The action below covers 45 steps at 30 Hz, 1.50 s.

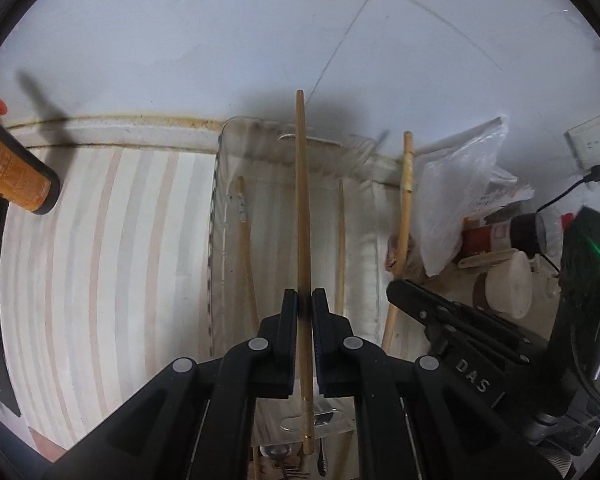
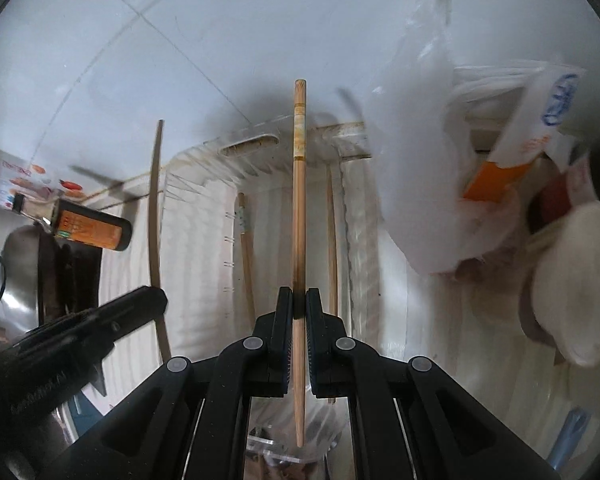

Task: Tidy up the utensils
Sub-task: 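Carry both chopsticks into the clear basket and open both tools, then return both tools to the remaining chopsticks on the mat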

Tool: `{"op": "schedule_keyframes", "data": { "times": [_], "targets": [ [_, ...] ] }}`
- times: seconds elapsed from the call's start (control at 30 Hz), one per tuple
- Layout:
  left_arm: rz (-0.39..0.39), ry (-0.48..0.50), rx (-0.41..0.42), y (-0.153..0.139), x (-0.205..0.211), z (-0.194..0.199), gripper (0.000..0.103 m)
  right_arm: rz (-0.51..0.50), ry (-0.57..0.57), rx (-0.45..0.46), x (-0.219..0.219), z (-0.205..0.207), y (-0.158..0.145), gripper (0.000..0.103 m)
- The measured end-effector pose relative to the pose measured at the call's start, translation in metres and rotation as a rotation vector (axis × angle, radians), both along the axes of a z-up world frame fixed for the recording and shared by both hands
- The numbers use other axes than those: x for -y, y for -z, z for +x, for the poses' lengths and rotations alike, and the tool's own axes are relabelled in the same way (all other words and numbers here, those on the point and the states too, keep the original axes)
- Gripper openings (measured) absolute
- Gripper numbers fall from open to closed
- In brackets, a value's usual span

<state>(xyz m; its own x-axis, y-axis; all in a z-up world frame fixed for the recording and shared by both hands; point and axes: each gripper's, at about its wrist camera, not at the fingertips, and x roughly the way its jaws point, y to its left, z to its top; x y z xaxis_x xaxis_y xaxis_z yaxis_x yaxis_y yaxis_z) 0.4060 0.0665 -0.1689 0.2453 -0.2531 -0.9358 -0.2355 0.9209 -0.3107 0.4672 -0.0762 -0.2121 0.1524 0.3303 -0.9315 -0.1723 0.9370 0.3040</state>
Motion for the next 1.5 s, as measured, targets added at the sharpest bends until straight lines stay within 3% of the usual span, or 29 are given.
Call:
{"op": "schedule_keyframes", "data": {
  "times": [0.07, 0.1, 0.17, 0.23, 0.37, 0.47, 0.57, 0.6, 0.73, 0.83, 0.87, 0.9, 0.97, 1.03, 1.13, 1.27, 1.43, 1.47, 1.5],
  "targets": [
    [0.005, -0.005, 0.002, 0.000, -0.001, -0.003, 0.007, -0.007, 0.004, -0.010, -0.002, -0.001, 0.005, 0.008],
    [0.023, -0.008, 0.002, -0.001, -0.002, -0.004, 0.008, -0.008, -0.003, -0.010, -0.004, -0.003, 0.005, 0.016],
    [0.097, -0.012, 0.009, -0.005, -0.002, -0.010, 0.012, -0.012, 0.005, -0.007, -0.001, -0.005, 0.004, 0.034],
    [0.178, -0.017, 0.035, -0.011, -0.002, -0.020, 0.016, -0.027, 0.014, 0.014, 0.004, -0.010, -0.001, 0.036],
    [0.263, -0.043, 0.092, -0.020, -0.005, -0.044, 0.056, -0.080, 0.027, 0.074, 0.018, -0.029, -0.015, 0.043],
    [0.313, -0.069, 0.147, -0.029, -0.006, -0.067, 0.076, -0.126, 0.058, 0.128, 0.031, -0.050, -0.026, 0.055],
    [0.352, -0.070, 0.193, -0.034, -0.004, -0.086, 0.103, -0.139, 0.089, 0.177, 0.051, -0.068, -0.036, 0.072],
    [0.365, -0.069, 0.201, -0.034, -0.003, -0.092, 0.103, -0.142, 0.098, 0.194, 0.055, -0.076, -0.038, 0.074],
    [0.403, -0.062, 0.202, -0.029, 0.004, -0.120, 0.103, -0.153, 0.125, 0.240, 0.075, -0.114, -0.037, 0.074],
    [0.402, -0.045, 0.156, -0.008, 0.011, -0.143, 0.103, -0.134, 0.134, 0.198, 0.090, -0.144, -0.026, 0.073],
    [0.391, -0.042, 0.139, -0.002, 0.013, -0.151, 0.103, -0.122, 0.133, 0.171, 0.094, -0.157, -0.018, 0.065],
    [0.382, -0.032, 0.116, 0.009, 0.016, -0.160, 0.103, -0.119, 0.135, 0.155, 0.097, -0.165, -0.012, 0.044],
    [0.370, -0.003, 0.068, 0.031, 0.025, -0.177, 0.103, -0.112, 0.133, 0.099, 0.103, -0.186, 0.007, 0.021],
    [0.371, 0.023, 0.027, 0.053, 0.034, -0.192, 0.103, -0.102, 0.134, 0.053, 0.109, -0.202, 0.022, 0.017],
    [0.353, 0.059, -0.031, 0.085, 0.046, -0.207, 0.097, -0.094, 0.129, -0.005, 0.112, -0.222, 0.041, 0.017],
    [0.293, 0.120, -0.123, 0.125, 0.062, -0.218, 0.049, -0.097, 0.123, -0.050, 0.113, -0.240, 0.057, 0.017],
    [0.282, 0.148, -0.106, 0.137, 0.074, -0.223, 0.021, -0.110, 0.106, -0.075, 0.105, -0.246, 0.067, 0.017],
    [0.280, 0.149, -0.103, 0.137, 0.074, -0.224, 0.004, -0.112, 0.099, -0.082, 0.101, -0.246, 0.069, 0.017],
    [0.281, 0.148, -0.104, 0.137, 0.073, -0.226, 0.005, -0.111, 0.092, -0.088, 0.098, -0.245, 0.071, 0.017]
  ]
}}
